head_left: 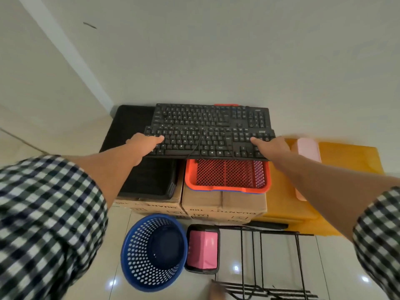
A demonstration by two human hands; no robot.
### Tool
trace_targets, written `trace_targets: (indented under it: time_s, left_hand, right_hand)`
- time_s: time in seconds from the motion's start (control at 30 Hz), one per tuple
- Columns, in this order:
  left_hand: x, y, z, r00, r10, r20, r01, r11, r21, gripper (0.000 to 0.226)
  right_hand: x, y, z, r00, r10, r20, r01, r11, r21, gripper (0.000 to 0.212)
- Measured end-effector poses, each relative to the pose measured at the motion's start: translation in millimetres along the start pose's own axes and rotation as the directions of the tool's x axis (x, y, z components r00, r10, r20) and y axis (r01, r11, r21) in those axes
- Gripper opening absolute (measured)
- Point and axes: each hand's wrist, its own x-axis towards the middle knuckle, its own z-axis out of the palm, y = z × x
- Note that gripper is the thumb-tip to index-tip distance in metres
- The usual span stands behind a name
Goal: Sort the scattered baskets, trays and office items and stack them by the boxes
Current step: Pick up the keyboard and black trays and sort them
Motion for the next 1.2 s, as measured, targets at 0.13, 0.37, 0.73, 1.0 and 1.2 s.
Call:
trace_targets:
  time_s: [0.13, 0.37, 0.73, 1.0, 1.2]
  left_hand:
    - [14, 0, 14, 0.999, -0.020, 0.034, 0.021, 1.000, -0.021, 0.097]
    - [8, -9, 28, 1.000, 0.001, 0.011, -0.002, 0.997, 0.078, 0.099]
    - [-54, -36, 31, 0.983, 0.170, -0.071, -0.125, 0.900, 0.417, 0.106]
    - [-186, -96, 54, 0.889, 0.444, 0.110, -0.405, 0.650, 0.643, 0.095]
    - [-314, -164, 82, 0.811, 0.530, 0.247, -0.549, 0.545, 0.634, 0.093]
  right_hand:
    - [11, 8, 18, 0.999, 0.051, -0.019, -0.052, 0.998, -0.024, 0.095]
    - [7, 9, 39, 0.997, 0.039, -0.072, -0.053, 0.979, -0.195, 0.119]
    - [-43, 28, 17, 0.992, -0.110, -0.059, 0.088, 0.952, -0.294, 0.113]
    - [-182, 125, -6, 0.988, -0.132, -0.078, 0.094, 0.925, -0.368, 0.105]
    - [-322, 221, -28, 0.981, -0.057, -0.185, -0.002, 0.952, -0.305, 0.103]
